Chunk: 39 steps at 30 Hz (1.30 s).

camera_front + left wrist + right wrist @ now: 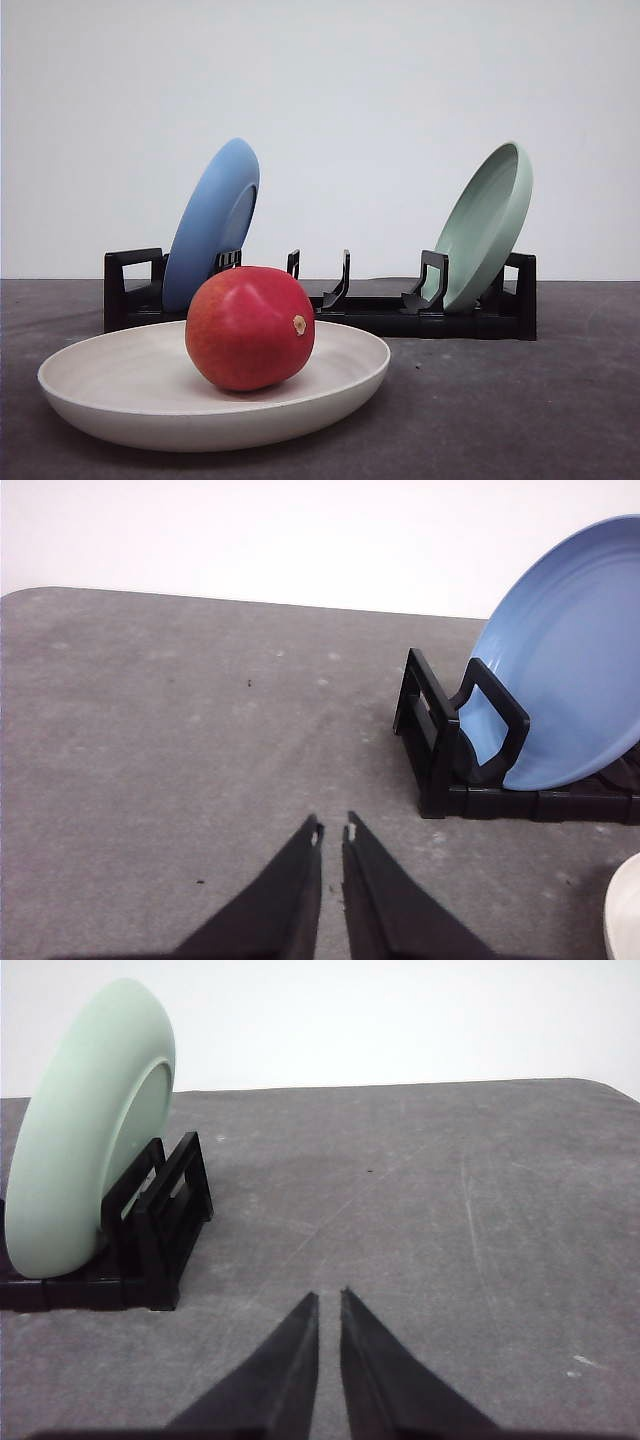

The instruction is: Place pomegranate in white plate

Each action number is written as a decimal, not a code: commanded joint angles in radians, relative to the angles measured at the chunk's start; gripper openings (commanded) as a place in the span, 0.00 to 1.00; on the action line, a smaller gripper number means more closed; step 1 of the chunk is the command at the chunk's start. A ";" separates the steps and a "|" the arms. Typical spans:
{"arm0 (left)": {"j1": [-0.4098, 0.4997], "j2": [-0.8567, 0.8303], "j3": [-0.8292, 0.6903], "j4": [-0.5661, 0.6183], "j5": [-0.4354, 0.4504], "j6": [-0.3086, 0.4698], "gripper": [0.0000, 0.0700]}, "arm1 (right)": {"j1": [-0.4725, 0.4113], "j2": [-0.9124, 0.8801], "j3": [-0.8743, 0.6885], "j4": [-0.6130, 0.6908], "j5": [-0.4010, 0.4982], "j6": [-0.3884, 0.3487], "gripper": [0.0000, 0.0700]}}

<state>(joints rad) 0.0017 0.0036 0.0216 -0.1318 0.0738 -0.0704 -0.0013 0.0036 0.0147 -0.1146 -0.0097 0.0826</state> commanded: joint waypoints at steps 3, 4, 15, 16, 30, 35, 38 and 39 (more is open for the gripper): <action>-0.002 0.000 -0.010 0.008 -0.002 0.009 0.02 | -0.001 0.000 -0.004 0.013 0.003 0.008 0.05; -0.002 0.000 -0.010 0.008 -0.002 0.009 0.02 | -0.001 0.000 -0.004 0.013 0.003 0.008 0.05; -0.002 0.000 -0.010 0.008 -0.002 0.009 0.02 | -0.001 0.000 -0.004 0.013 0.003 0.008 0.05; -0.002 0.000 -0.010 0.008 -0.002 0.009 0.02 | -0.001 0.000 -0.004 0.013 0.003 0.008 0.05; -0.002 0.000 -0.010 0.008 -0.002 0.009 0.02 | -0.001 0.000 -0.004 0.013 0.003 0.008 0.05; -0.002 0.000 -0.010 0.008 -0.002 0.009 0.02 | -0.001 0.000 -0.004 0.013 0.003 0.008 0.05; -0.002 0.000 -0.010 0.008 -0.002 0.009 0.02 | -0.001 0.000 -0.004 0.013 0.003 0.008 0.05; -0.002 0.000 -0.010 0.008 -0.002 0.010 0.02 | -0.001 0.000 -0.004 0.013 0.003 0.008 0.05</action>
<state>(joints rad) 0.0017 0.0036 0.0216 -0.1318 0.0738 -0.0704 -0.0013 0.0036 0.0147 -0.1146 -0.0074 0.0826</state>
